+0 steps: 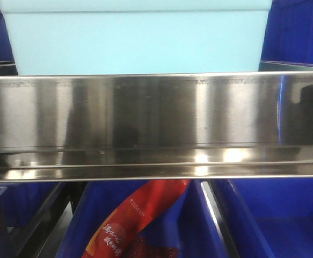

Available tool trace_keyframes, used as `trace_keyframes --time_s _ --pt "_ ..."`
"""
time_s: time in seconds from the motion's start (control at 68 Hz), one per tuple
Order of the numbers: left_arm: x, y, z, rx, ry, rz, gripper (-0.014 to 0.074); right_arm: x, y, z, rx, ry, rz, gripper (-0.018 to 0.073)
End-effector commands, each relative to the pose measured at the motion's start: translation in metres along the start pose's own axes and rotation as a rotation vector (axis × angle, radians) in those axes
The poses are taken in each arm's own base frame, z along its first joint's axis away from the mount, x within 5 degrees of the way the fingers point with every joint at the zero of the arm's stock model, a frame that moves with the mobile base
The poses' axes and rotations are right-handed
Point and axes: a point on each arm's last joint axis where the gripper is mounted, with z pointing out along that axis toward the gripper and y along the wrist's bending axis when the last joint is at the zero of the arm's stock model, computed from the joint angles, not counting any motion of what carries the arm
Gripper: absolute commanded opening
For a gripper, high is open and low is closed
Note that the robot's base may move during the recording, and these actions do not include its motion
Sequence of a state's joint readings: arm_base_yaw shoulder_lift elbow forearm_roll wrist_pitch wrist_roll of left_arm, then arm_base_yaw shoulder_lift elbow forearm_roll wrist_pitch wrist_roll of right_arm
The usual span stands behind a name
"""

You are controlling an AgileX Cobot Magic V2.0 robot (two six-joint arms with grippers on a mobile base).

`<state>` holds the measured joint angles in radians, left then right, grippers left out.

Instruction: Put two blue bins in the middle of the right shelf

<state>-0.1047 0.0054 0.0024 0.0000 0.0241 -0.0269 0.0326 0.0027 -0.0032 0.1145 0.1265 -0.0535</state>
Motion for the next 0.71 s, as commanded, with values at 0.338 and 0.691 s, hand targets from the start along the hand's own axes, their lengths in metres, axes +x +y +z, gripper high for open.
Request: trace_keyframes --time_s 0.338,0.691 --pt "-0.0028 0.0000 -0.0005 -0.001 -0.026 0.001 -0.0111 -0.0018 -0.0004 -0.0001 0.006 -0.030 0.002 -0.0162" --pt "-0.0028 0.0000 -0.0005 -0.001 -0.026 0.001 -0.0111 -0.0018 -0.0004 -0.0001 0.006 -0.030 0.002 -0.0162"
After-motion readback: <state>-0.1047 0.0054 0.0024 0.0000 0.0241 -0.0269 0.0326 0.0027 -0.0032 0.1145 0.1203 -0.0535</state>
